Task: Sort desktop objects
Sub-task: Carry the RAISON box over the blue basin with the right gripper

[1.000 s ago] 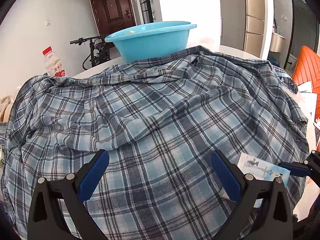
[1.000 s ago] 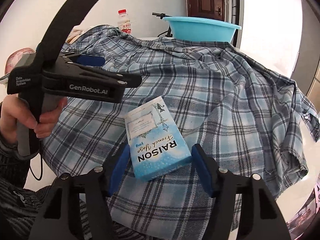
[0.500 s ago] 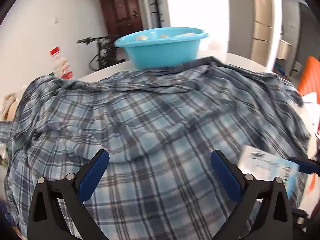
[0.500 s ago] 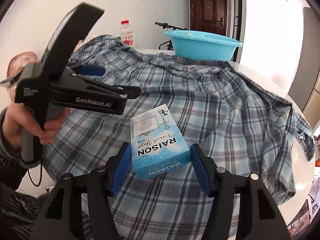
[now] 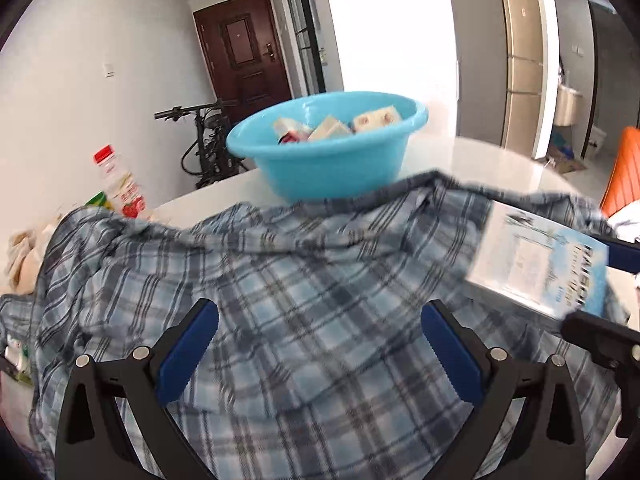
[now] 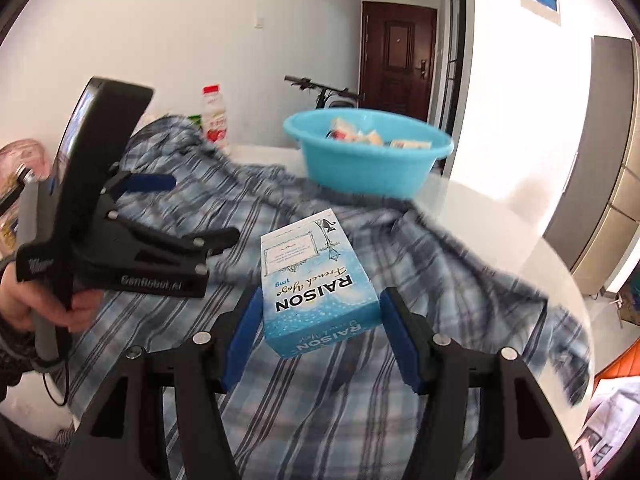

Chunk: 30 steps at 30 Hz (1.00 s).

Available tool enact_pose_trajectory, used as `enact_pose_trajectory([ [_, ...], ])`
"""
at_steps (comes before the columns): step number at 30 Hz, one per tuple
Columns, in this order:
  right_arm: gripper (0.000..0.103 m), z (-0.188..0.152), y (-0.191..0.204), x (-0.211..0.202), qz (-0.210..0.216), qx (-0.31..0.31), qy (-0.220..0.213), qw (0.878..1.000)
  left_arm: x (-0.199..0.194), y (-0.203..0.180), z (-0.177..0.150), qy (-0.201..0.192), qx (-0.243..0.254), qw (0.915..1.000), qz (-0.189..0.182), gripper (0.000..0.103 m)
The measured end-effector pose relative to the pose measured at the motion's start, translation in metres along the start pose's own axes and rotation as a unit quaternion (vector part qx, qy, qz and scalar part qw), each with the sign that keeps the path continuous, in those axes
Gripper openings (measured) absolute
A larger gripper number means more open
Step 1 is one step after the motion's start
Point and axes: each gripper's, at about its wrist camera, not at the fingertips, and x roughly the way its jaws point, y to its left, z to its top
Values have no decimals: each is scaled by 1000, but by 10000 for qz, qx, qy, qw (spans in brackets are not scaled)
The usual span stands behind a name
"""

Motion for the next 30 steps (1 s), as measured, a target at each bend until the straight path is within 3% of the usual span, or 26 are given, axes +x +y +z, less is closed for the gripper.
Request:
enact_pose_trajectory([
  [6, 59, 61, -16, 18, -106, -223, -58, 9997, 21, -8, 39, -7, 108, 9997, -226, 103],
  [12, 59, 113, -33, 38, -270, -217, -199, 9992, 39, 0, 71, -148, 100, 9997, -142, 103],
  [20, 59, 158, -54, 83, -182, 103, -205, 9996, 62, 17, 108, -211, -104, 9996, -165, 103],
  [30, 59, 193, -94, 148, 125, 756, 108, 9970, 115, 13, 163, -28, 167, 9994, -296, 103],
])
